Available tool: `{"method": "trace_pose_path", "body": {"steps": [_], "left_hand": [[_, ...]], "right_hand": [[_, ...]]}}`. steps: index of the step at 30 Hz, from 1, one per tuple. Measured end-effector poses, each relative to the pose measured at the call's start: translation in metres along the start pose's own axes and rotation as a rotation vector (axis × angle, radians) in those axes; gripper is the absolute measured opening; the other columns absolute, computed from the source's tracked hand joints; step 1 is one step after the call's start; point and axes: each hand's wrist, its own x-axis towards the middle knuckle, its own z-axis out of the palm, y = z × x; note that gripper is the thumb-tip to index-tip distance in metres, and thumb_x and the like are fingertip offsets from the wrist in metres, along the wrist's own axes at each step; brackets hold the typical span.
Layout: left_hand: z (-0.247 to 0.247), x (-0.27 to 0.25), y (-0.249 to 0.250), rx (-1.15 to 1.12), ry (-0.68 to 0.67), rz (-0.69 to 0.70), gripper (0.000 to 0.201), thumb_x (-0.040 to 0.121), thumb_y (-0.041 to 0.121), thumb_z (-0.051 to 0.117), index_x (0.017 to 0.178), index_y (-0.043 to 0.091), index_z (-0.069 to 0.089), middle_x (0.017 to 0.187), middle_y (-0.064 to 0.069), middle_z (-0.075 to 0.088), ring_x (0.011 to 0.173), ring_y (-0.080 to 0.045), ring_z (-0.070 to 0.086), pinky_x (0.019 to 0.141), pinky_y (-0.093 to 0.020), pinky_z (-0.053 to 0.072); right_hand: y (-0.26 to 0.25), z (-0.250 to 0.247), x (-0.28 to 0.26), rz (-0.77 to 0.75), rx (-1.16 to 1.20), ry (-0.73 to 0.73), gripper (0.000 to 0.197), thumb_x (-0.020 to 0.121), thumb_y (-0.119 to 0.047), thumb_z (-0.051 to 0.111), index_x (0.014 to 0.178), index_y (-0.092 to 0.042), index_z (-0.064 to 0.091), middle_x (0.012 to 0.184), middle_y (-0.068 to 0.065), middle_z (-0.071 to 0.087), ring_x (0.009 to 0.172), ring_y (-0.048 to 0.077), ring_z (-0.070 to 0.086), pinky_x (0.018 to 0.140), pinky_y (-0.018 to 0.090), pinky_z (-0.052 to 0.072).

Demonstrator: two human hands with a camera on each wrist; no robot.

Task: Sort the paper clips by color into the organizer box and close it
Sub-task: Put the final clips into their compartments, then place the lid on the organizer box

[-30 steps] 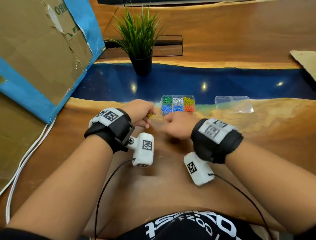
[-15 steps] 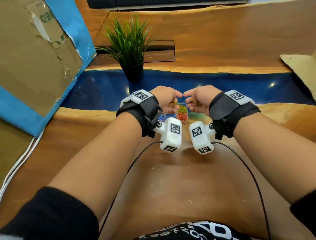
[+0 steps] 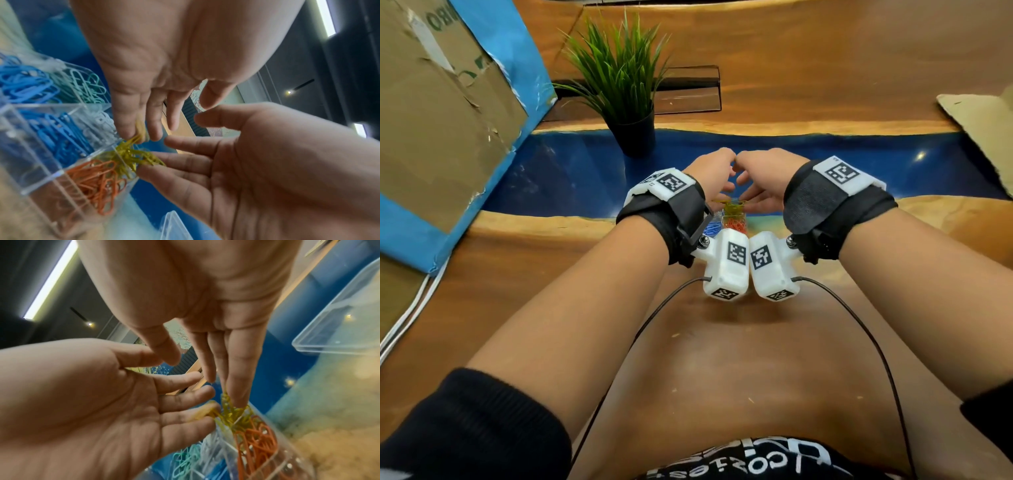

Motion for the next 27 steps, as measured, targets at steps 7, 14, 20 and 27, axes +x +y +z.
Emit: {"method": "trace_pose_path", "body": {"steps": [7,14,20,27], "left_hand": [[-0.002,-0.004,-0.003,-0.087,-0.058,0.055,0.039,0.094,0.038,0.039,0.119,0.013,0.055,0.113,-0.014,0.059,0.103,-0.028,0.054,0.094,-0.036,0.044],[-0.016,-0.008,-0.010,0.031,0.015,0.090,0.030,0.097,0.029,0.032,0.114,0.014,0.052,0.108,-0.014,0.063,0.100,-0.029,0.060,0.092,-0.036,0.049],[-0.027,-0.011,-0.014,0.140,0.059,0.108,0.028,0.097,0.027,0.032,0.111,0.016,0.053,0.091,-0.004,0.061,0.088,-0.023,0.053,0.076,-0.029,0.045],[-0.040,-0.013,-0.022,0.288,0.077,0.144,0.033,0.099,0.026,0.030,0.112,0.016,0.058,0.096,-0.005,0.063,0.095,-0.021,0.054,0.102,-0.038,0.041]], "right_hand": [[0.003,-0.003,-0.001,0.025,-0.095,0.068,0.035,0.091,-0.024,0.045,0.117,-0.004,0.057,0.106,0.021,0.066,0.085,0.025,0.066,0.090,0.037,0.055],[0.017,-0.002,-0.007,-0.188,-0.415,0.030,0.026,0.088,-0.010,0.050,0.105,-0.010,0.069,0.107,0.010,0.068,0.080,0.021,0.058,0.071,0.030,0.051],[0.018,0.006,-0.018,-0.335,-0.895,0.010,0.043,0.088,-0.004,0.039,0.104,-0.026,0.073,0.121,-0.001,0.064,0.107,0.021,0.058,0.086,0.028,0.048],[0.016,0.004,-0.016,-0.383,-0.973,0.016,0.047,0.089,0.000,0.038,0.108,-0.027,0.071,0.130,0.001,0.059,0.111,0.021,0.057,0.081,0.028,0.046]]}}
